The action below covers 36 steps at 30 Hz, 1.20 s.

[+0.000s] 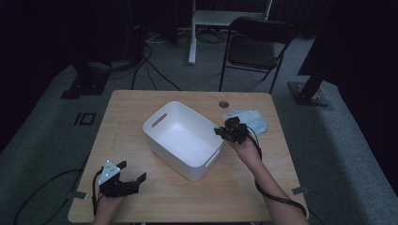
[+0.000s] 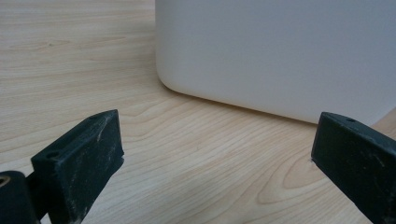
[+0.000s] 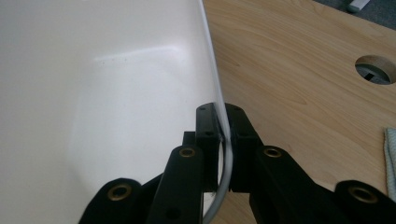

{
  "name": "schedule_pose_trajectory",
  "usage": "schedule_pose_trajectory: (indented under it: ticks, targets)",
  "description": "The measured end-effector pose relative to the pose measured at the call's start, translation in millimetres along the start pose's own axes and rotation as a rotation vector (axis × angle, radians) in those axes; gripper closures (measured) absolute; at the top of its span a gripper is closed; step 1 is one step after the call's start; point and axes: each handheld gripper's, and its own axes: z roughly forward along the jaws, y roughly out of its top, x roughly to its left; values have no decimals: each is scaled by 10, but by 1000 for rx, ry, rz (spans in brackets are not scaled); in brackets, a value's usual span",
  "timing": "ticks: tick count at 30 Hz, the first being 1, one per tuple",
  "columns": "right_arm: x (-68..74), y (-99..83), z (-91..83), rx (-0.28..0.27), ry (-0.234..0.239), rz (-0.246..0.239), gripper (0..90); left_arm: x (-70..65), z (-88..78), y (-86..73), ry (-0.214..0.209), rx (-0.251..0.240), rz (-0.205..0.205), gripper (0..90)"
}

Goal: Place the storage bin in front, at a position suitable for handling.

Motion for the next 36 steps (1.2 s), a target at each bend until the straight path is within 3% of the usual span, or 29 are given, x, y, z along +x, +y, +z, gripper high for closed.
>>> schedule_pose_trajectory:
  ticks: [21,36]
  targets:
    - [-1,-199,-231,13,20,-26,854,-24,10,1,-13,10,1,24]
    - [76,-415,-443,5,51,-32,854,-68,25,7,-37,22,7,24]
